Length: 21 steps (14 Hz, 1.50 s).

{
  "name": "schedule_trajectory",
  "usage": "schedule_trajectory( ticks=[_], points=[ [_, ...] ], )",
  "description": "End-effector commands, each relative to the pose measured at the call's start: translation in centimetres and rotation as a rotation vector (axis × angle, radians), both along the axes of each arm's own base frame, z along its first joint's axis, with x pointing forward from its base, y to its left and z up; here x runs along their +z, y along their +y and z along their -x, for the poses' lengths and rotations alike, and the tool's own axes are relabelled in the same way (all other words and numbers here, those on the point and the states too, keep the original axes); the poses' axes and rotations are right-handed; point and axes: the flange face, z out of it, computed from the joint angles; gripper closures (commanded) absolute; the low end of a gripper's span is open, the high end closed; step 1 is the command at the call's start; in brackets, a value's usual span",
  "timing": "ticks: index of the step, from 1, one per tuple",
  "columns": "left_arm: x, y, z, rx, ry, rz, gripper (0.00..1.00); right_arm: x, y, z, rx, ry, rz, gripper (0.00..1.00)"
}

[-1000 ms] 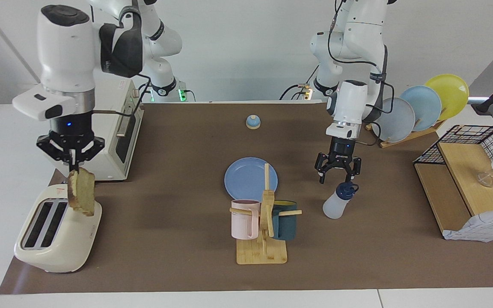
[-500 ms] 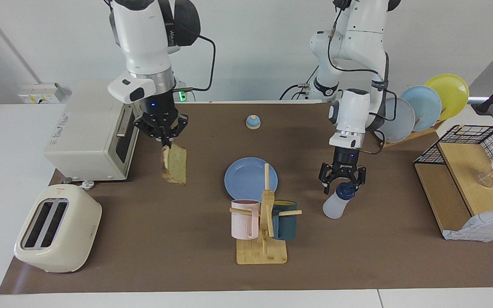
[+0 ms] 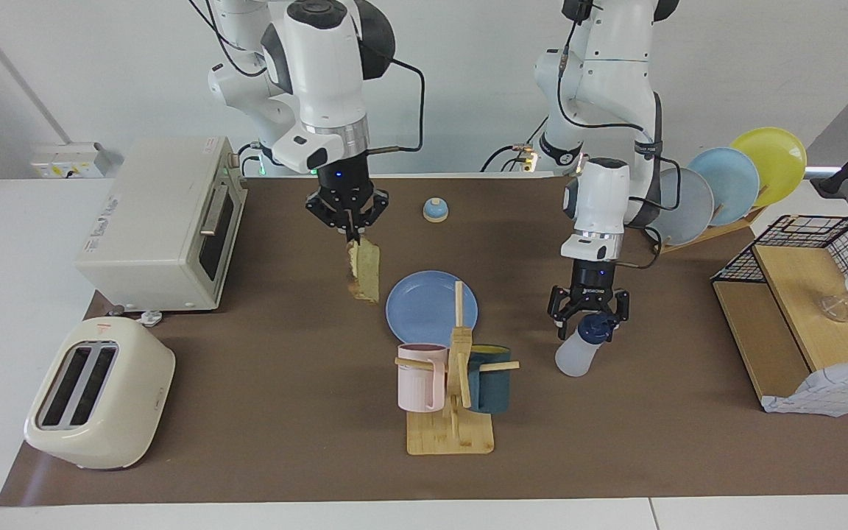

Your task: Put bread on plate and add seasoning

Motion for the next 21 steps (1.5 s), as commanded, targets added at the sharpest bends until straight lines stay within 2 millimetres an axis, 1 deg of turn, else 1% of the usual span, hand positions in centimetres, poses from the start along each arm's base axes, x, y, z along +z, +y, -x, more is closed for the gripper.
schedule_trajectory(
  ticks=[1,2,3,4,6,8,10,11,13,14,16,18,21],
  points=[
    [-0.2,-0.1,-0.9,0.022,-0.027,0.005,0.00,-2.7,2.6,1.1,0.005,-0.016,-0.043,1.00],
    [0.0,-0.3,-1.1,0.025,-0.034,0.011,0.00,-3.5,3.8,1.3,0.003,-0.021,-0.053,1.00],
    [-0.9,-0.2,-1.2,0.029,-0.031,0.003,0.00,-4.4,5.0,1.7,-0.001,-0.019,-0.061,1.00],
    [-1.0,-0.4,-1.3,0.030,-0.058,0.011,0.00,-5.1,5.4,1.8,-0.003,-0.026,-0.070,1.00],
    [-1.6,-0.5,-1.2,0.031,-0.074,0.010,0.00,-5.9,5.1,1.9,-0.001,-0.045,-0.085,1.00],
    [-1.4,-0.6,-1.1,0.027,-0.094,0.015,0.00,-7.1,4.9,2.7,0.007,-0.061,-0.099,1.00],
    [-1.7,-0.4,-0.8,0.028,-0.091,0.014,0.00,-8.3,4.8,3.5,0.022,-0.080,-0.113,1.00],
    [-1.9,-0.3,-0.7,0.029,-0.087,0.012,0.00,-8.5,4.9,3.9,0.032,-0.086,-0.118,1.00],
    [-1.9,-0.5,-0.6,0.023,-0.085,0.010,0.00,-9.2,4.5,4.3,0.032,-0.081,-0.114,1.00],
    [-2.1,-0.4,-0.5,0.020,-0.078,0.004,0.02,-9.4,4.6,4.4,0.034,-0.093,-0.124,1.00],
    [-2.5,-0.1,0.0,0.021,-0.066,0.001,0.02,-9.6,4.4,4.6,0.031,-0.091,-0.124,1.00],
    [-2.8,-0.1,0.3,0.021,-0.060,-0.001,0.02,-11.0,3.2,5.3,0.021,-0.078,-0.116,1.00],
    [-3.1,-0.1,0.3,0.022,-0.056,-0.003,0.02,-12.0,2.2,6.2,0.017,-0.083,-0.123,1.00]
  ],
)
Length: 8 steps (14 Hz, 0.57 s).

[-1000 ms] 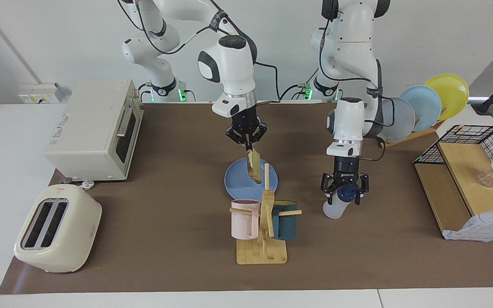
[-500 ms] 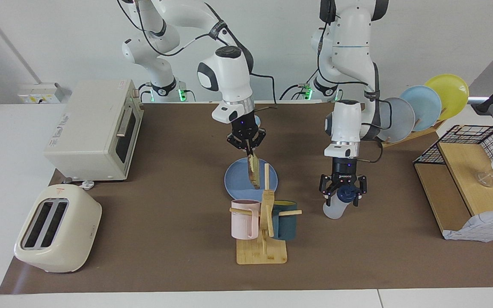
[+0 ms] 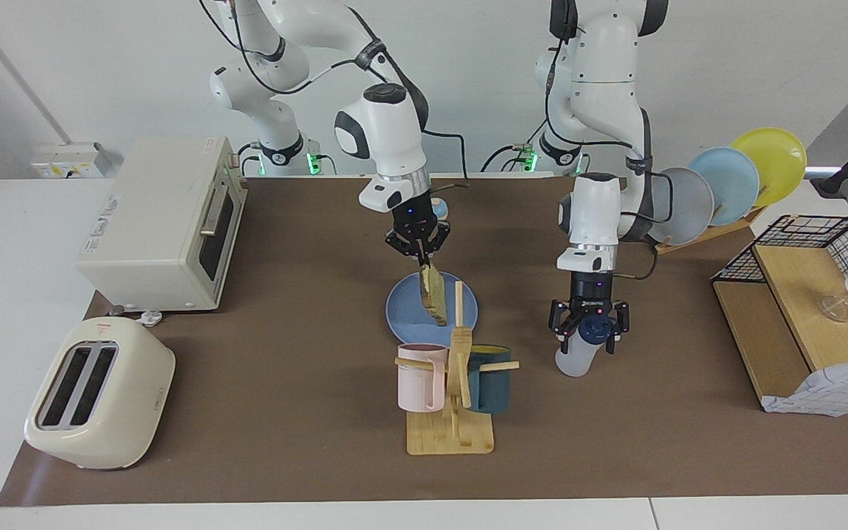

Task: Put bread on plate and add seasoning
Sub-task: 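Lower the bread slice onto the blue plate with the right gripper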

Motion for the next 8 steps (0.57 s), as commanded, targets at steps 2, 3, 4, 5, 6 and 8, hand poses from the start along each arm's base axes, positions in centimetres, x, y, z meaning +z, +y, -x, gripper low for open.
schedule_trajectory(
  ticks=[2,3,4,5,6,8],
  points=[
    [-0.5,-0.1,0.3,0.004,-0.009,-0.003,0.02,-0.8,-2.4,0.9,-0.036,0.015,-0.010,1.00],
    [-0.5,-0.1,0.3,0.004,-0.010,-0.003,0.02,-1.0,-2.6,1.1,-0.039,0.019,-0.009,1.00],
    [-0.5,-0.1,0.3,0.004,-0.009,-0.003,0.01,-1.1,-2.7,1.2,-0.046,0.023,-0.009,1.00],
    [-0.5,-0.1,0.3,0.002,-0.010,-0.004,0.00,-1.3,-3.0,1.3,-0.054,0.027,-0.008,1.00],
    [-0.5,-0.2,0.3,0.004,-0.010,0.000,0.00,-1.5,-3.5,1.3,-0.064,0.033,-0.005,1.00],
    [-0.2,-0.5,0.2,0.000,-0.015,0.004,0.05,-1.9,-4.0,1.4,-0.070,0.041,0.000,1.00]
  ],
)
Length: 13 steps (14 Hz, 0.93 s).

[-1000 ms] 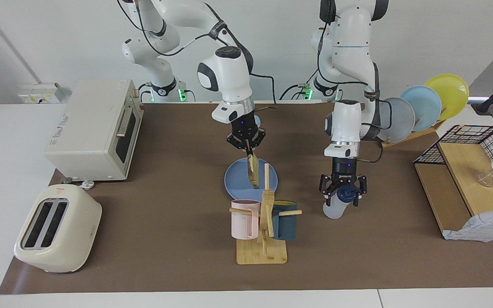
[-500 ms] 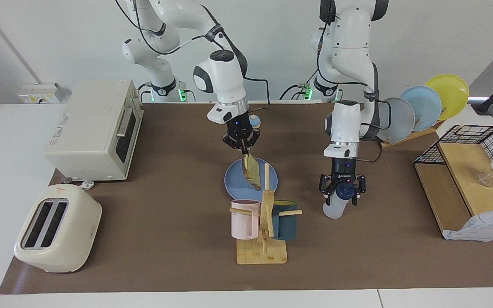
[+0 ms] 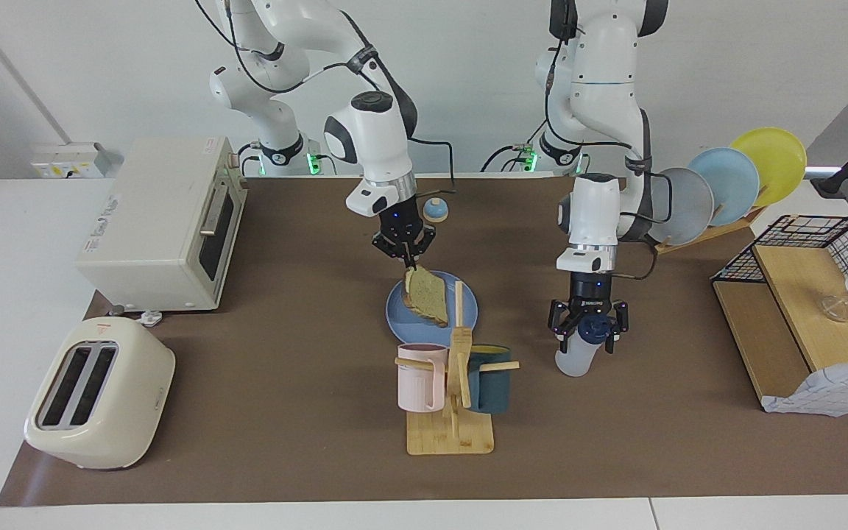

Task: Put bread on plate and add seasoning
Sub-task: 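Lower the bread slice onto the blue plate with the right gripper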

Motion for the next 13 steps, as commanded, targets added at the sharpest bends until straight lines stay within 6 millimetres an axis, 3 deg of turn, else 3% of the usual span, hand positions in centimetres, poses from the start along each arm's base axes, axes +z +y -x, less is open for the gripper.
schedule_trajectory(
  ticks=[1,4,7,10,12,13],
  points=[
    [0.0,-0.5,0.1,0.004,-0.016,0.007,0.12,0.0,-1.2,0.7,-0.032,0.002,-0.023,1.00],
    [0.0,-0.6,0.1,-0.003,-0.014,0.004,0.61,-0.1,-3.2,-0.6,-0.069,-0.002,-0.023,1.00],
    [-0.2,-0.6,0.1,-0.009,-0.011,-0.007,1.00,-1.2,-3.1,-0.8,-0.069,0.004,-0.019,1.00],
    [-0.3,-0.2,0.0,-0.020,-0.013,-0.026,1.00,-1.2,-3.0,-0.8,-0.079,0.002,-0.027,1.00],
    [0.4,-0.2,-0.9,-0.030,-0.014,-0.042,1.00,-1.3,-3.1,-0.8,-0.080,0.004,-0.027,0.79],
    [0.9,-0.3,-1.4,-0.029,0.001,-0.044,1.00,-1.3,-3.1,-0.8,-0.081,0.003,-0.029,0.79]
  ],
)
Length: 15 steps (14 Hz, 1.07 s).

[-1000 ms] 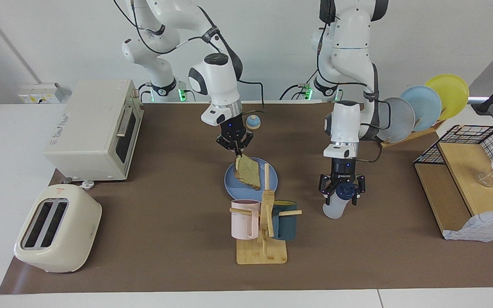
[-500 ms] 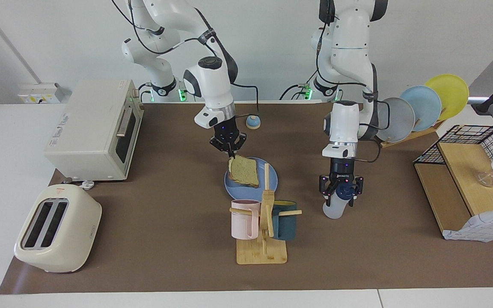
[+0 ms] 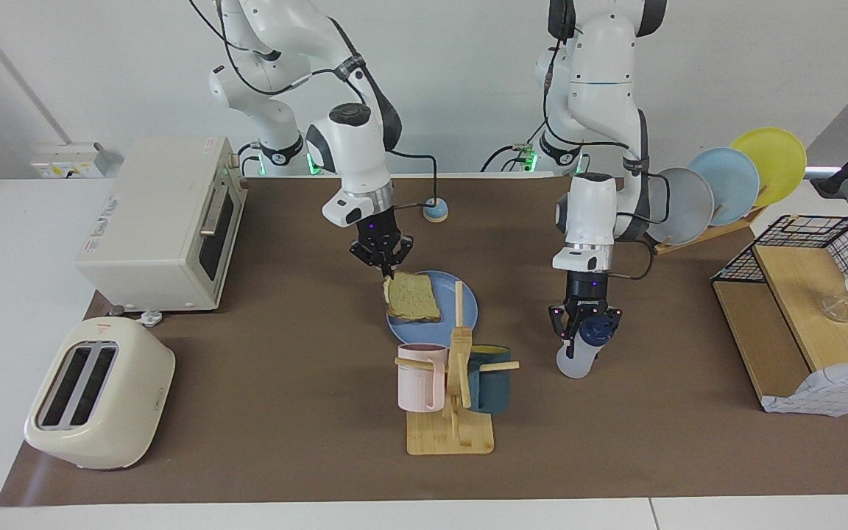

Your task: Put bread on plate and add seasoning

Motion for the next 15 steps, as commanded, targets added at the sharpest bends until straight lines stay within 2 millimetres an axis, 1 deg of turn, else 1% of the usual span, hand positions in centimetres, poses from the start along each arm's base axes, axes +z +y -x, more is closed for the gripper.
schedule_trajectory(
  ticks=[1,2,3,4,5,6,7,8,9,12,13,14,15],
  points=[
    [1.3,-0.2,-1.8,-0.004,0.020,-0.022,1.00,-0.3,-0.1,0.3,-0.026,0.000,-0.026,0.78],
    [2.0,-0.3,-2.5,-0.002,0.031,-0.022,1.00,-0.3,-0.1,0.3,-0.026,0.000,-0.026,0.78],
    [2.6,-0.3,-3.1,0.005,0.047,-0.022,1.00,-0.2,0.1,0.4,-0.030,0.003,-0.034,0.76],
    [3.6,-0.5,-3.6,0.004,0.055,-0.019,1.00,-0.1,0.2,0.4,-0.046,0.012,-0.051,0.73],
    [4.2,-0.8,-4.1,0.005,0.073,-0.019,1.00,0.0,0.3,0.3,-0.060,0.018,-0.069,0.66],
    [5.5,-1.0,-4.6,0.007,0.083,-0.015,1.00,0.2,0.5,0.2,-0.068,0.022,-0.078,0.55],
    [6.2,-1.0,-5.1,0.010,0.100,-0.016,1.00,0.7,0.7,-0.1,-0.070,0.018,-0.087,0.36],
    [7.1,-1.3,-5.6,0.010,0.112,-0.014,1.00,1.2,1.1,-0.6,-0.072,0.015,-0.094,0.28],
    [7.7,-1.5,-6.0,0.010,0.127,-0.016,1.00,1.9,1.6,-0.8,-0.071,0.029,-0.090,0.22],
    [9.8,-2.0,-6.7,0.003,0.161,-0.017,1.00,3.9,1.7,-1.9,-0.079,0.062,-0.074,0.18],
    [10.3,-1.5,-7.0,0.013,0.179,-0.016,1.00,4.2,1.6,-2.1,-0.082,0.071,-0.068,0.17],
    [11.4,-1.5,-7.0,0.007,0.194,-0.014,1.00,4.4,1.5,-2.2,-0.083,0.076,-0.065,0.13],
    [12.2,-1.3,-6.9,-0.007,0.212,-0.025,1.00,4.4,1.5,-2.2,-0.082,0.077,-0.065,0.12]
  ],
)
